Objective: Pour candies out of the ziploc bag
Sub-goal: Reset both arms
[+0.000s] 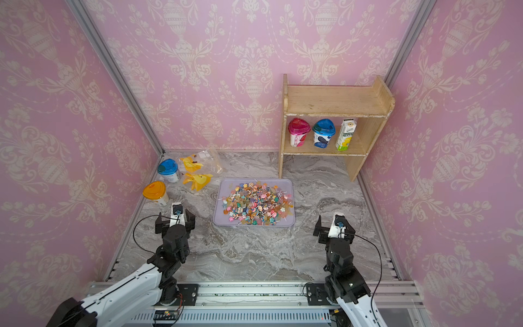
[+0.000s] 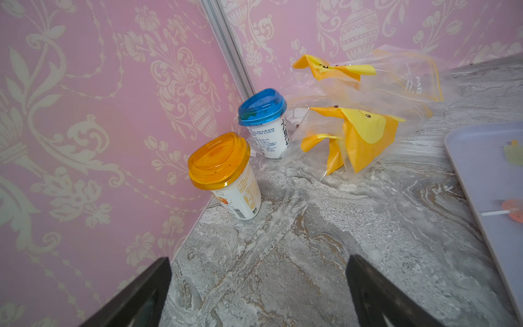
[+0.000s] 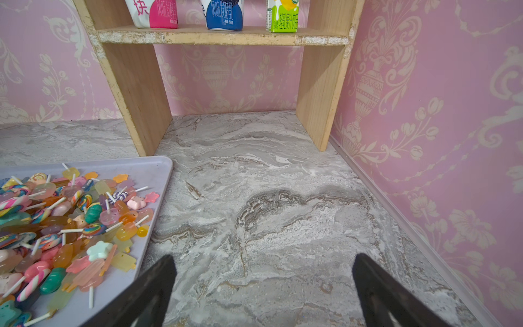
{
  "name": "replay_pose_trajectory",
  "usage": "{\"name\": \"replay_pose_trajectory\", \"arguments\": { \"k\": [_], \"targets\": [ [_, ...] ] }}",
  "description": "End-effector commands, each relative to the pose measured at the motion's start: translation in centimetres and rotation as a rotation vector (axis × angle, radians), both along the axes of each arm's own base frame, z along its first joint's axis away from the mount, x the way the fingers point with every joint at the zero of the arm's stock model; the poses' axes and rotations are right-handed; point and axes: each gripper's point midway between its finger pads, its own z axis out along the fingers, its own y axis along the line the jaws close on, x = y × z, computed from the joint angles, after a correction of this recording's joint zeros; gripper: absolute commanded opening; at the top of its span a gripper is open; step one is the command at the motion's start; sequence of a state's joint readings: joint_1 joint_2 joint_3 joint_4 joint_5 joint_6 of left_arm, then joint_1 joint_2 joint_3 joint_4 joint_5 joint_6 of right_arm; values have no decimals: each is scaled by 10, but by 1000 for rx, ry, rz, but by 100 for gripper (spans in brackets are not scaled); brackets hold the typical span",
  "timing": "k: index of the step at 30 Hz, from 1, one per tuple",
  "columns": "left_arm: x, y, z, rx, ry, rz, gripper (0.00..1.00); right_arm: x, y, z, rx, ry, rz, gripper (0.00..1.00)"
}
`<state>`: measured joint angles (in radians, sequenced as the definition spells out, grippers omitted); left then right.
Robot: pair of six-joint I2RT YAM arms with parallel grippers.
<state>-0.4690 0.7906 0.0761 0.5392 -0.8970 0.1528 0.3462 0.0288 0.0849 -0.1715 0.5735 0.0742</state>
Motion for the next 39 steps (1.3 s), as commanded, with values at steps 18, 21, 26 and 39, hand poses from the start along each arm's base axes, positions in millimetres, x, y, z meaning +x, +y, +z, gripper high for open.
{"name": "replay_pose_trajectory", "arguments": {
  "k": [18, 21, 26, 39],
  "targets": [
    [-2, -1, 7, 1, -81, -21, 99, 11, 16, -2, -51, -79, 90, 100],
    [-2, -1, 8, -5, -95, -21, 99, 11, 17, -2, -52, -78, 94, 100],
    [-1, -1, 7, -5, -91, -21, 99, 11, 17, -2, -54, -77, 100, 100],
    [3, 3, 6, -24, -103, -10, 99, 17, 24, -4, -76, -69, 129, 100]
  ]
}}
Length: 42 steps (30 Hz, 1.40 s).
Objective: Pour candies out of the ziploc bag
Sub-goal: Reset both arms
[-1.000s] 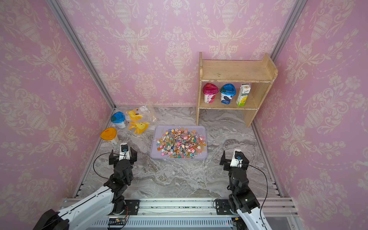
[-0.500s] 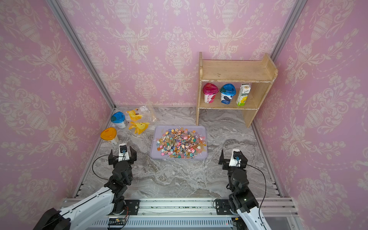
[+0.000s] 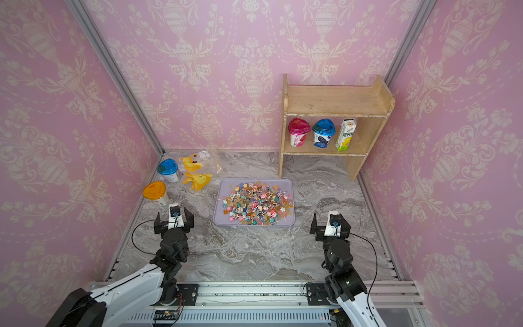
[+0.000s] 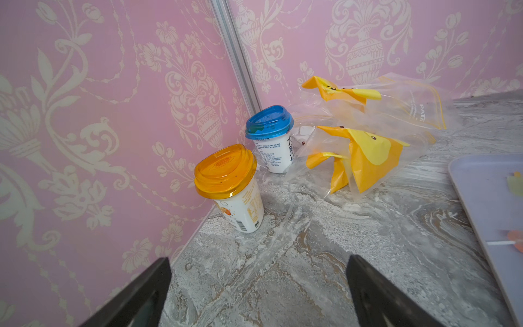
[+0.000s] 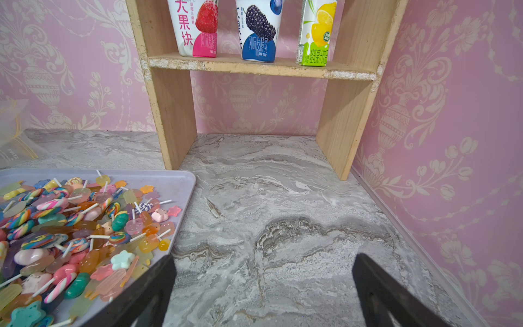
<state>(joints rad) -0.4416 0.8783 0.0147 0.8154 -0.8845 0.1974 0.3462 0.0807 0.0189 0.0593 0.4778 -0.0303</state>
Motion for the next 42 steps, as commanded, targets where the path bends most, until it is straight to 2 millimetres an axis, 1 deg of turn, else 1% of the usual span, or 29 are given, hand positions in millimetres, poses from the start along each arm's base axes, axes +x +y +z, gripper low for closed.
{"name": "replay_pose_trajectory", "arguments": {
  "k": [1, 9, 18, 28, 42],
  "targets": [
    [2, -2, -1, -4, -8, -25, 99, 5, 5, -12, -29, 13, 25, 100],
    [5, -5, -2, -1, -2, -46, 99, 10, 6, -14, -48, 16, 20, 100],
    [5, -4, -1, -8, -12, -50, 99, 15, 13, -16, -61, 16, 52, 100],
    [5, 0, 0, -35, -38, -43, 99, 17, 4, -15, -27, 12, 27, 100],
    [15, 1, -5, -53, -22, -52, 99, 28, 4, -16, -25, 12, 30, 100]
  ]
}}
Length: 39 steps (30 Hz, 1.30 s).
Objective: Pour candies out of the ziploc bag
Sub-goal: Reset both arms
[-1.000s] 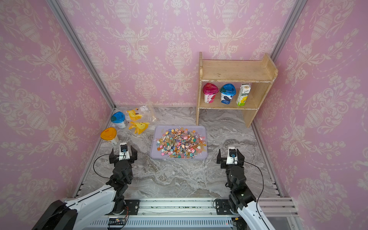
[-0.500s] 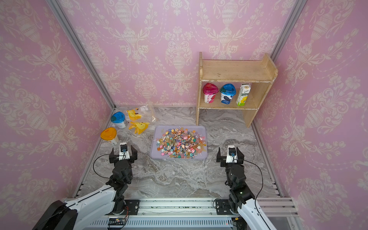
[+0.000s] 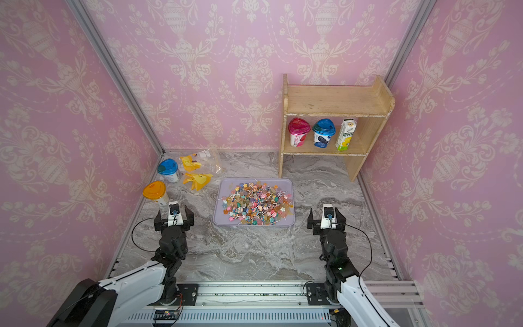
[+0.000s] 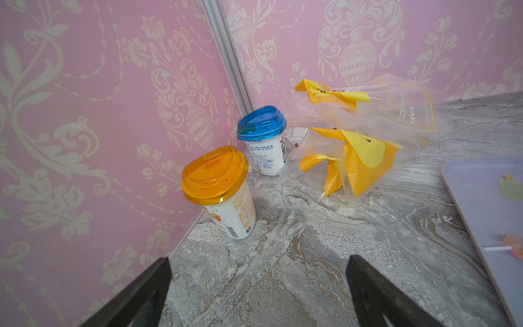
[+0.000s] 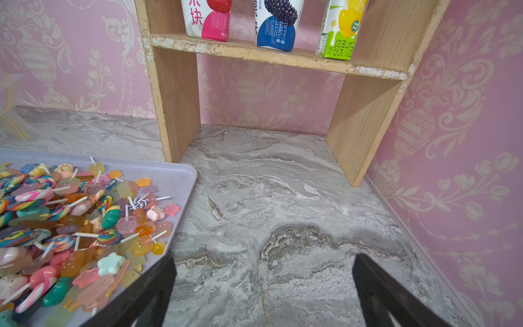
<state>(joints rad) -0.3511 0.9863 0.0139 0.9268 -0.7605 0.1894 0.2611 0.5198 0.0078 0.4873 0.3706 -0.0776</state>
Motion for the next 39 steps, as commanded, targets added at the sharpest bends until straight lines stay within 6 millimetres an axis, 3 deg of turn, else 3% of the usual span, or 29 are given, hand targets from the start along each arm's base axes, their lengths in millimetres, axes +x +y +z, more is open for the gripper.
{"name": "replay_pose_trajectory", "arguments": {
  "k": [1, 13, 28, 39],
  "targets": [
    [3, -2, 0, -31, -17, -17, 99, -1, -1, -9, 19, -16, 2, 100],
    [18, -2, -3, -29, -3, -17, 99, 8, -3, -9, 31, -14, 0, 100],
    [40, -2, -3, 14, -39, 2, 99, 46, 10, -16, 7, 75, 56, 100],
    [53, 1, -6, 1, -41, -8, 99, 60, 9, -18, 22, 103, 59, 100]
  ]
}}
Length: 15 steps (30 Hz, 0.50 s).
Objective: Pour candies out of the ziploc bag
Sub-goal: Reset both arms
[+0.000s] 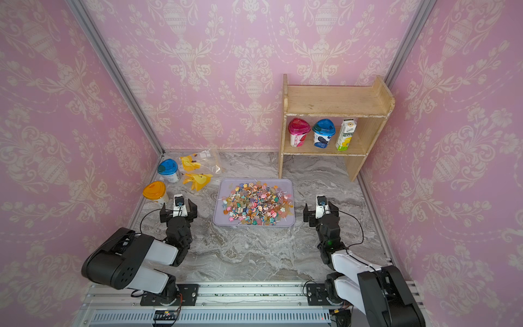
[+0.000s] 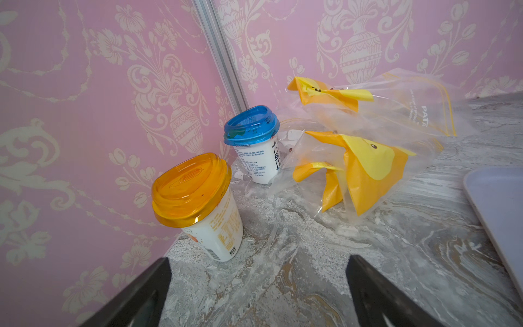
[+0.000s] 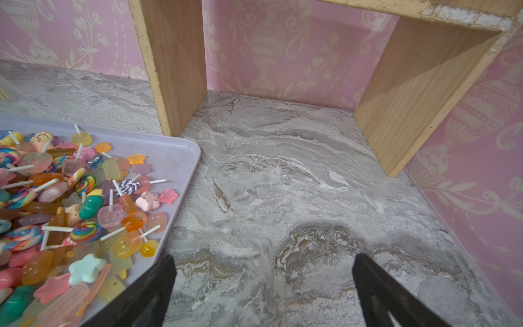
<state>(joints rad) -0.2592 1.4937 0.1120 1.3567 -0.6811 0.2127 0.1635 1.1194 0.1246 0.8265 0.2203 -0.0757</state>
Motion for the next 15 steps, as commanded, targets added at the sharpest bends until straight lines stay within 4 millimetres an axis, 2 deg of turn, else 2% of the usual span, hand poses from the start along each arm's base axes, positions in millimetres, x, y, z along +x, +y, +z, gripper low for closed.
{"name": "replay_pose_trajectory", "arguments": {
  "k": [1, 15],
  "targets": [
    [9, -2, 8, -4, -32, -20, 99, 11, 2, 15, 27, -39, 8, 100],
    [11, -2, 7, -5, -21, -26, 99, 22, 0, 13, 32, -19, 6, 100]
  ]
}}
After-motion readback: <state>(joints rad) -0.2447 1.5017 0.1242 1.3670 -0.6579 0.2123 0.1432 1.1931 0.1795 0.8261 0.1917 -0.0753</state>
